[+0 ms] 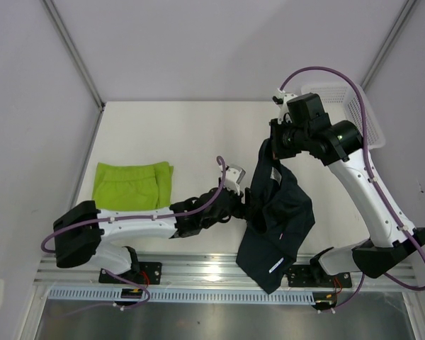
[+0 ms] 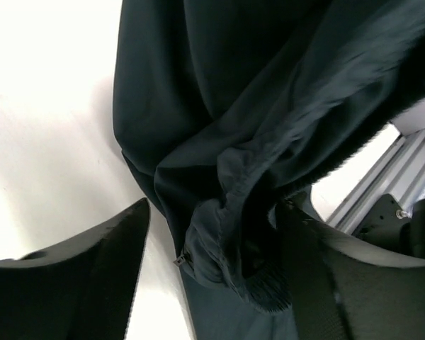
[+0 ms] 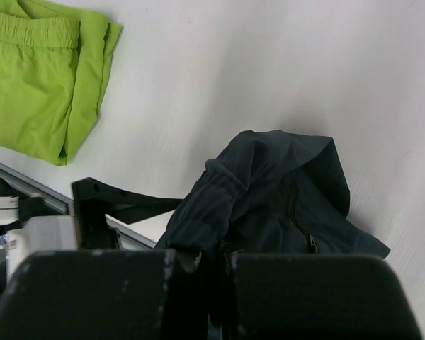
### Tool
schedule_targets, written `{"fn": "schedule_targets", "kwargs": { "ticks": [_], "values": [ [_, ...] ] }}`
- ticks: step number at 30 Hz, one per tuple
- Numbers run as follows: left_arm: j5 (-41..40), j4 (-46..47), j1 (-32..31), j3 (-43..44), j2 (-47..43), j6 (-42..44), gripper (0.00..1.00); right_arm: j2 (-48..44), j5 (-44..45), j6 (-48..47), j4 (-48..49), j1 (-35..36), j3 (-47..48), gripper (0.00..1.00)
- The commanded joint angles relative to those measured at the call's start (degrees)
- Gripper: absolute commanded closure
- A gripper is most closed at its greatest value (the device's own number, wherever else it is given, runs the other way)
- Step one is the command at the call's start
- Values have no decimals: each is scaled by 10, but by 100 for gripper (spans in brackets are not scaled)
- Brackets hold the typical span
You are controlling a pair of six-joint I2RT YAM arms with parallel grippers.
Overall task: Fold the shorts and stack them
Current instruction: Flatten the shorts out
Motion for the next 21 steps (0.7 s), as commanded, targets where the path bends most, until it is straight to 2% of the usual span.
{"fn": "schedule_targets", "kwargs": {
  "ticks": [1,2,3,7,9,10,12,13,14,17,19,21],
  "values": [
    [-9,36,0,12,33,-39,28,-19,-12,4,23,1,11,100],
    [-15,32,0,12,37,-47,37,-21,-12,4,23,1,11,100],
    [-18,32,0,9,39,-48,42,-21,-12,4,23,1,10,100],
    [-26,32,0,-2,43,-55,47,-24,-11,2,23,-1,8,100],
    [-29,34,0,-9,41,-65,54,-25,-11,2,23,-2,7,100],
    [-29,35,0,-12,41,-67,61,-25,-10,2,23,-2,6,100],
    [-33,28,0,-13,40,-70,70,-26,-10,2,23,-4,4,100],
    [-32,26,0,-13,39,-67,88,-27,-10,2,22,-4,2,100],
    [-33,19,0,-12,33,-67,99,-29,-6,1,23,-5,-1,100],
    [-72,-54,11,4,6,-65,100,-38,6,-2,24,-7,-17,100],
    [-98,-144,31,28,-50,-55,100,-48,16,-6,27,-7,-36,100],
    [-108,-225,79,43,-123,-45,100,-55,36,-7,32,-7,-52,100]
  ]
}}
